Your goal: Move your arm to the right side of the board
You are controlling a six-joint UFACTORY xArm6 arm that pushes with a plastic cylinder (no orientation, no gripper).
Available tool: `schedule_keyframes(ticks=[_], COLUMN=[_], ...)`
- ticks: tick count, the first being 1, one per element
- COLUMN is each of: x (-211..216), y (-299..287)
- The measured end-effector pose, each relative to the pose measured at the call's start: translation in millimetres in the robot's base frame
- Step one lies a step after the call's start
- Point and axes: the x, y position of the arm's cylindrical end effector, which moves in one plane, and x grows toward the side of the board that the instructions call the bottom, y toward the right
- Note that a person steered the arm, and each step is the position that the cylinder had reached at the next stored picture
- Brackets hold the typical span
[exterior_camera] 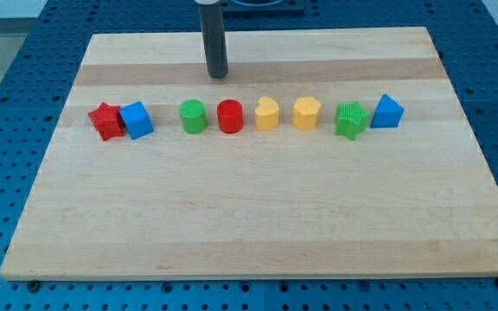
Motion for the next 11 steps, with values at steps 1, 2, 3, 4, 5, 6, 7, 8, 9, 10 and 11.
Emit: schedule_keyframes(ticks=[1, 2, 3, 4, 5, 6, 7, 8, 9, 10, 11], x=[-4.3, -24.9, -17.7, 7.9, 8.7, -11.9, -17.1, -2.0, 43.8, 106.5, 172.8], y=[-3.5, -5.5, -1.5, 13.2, 61.3, 150.5, 258.1, 341.1, 373.6, 367.0, 336.8])
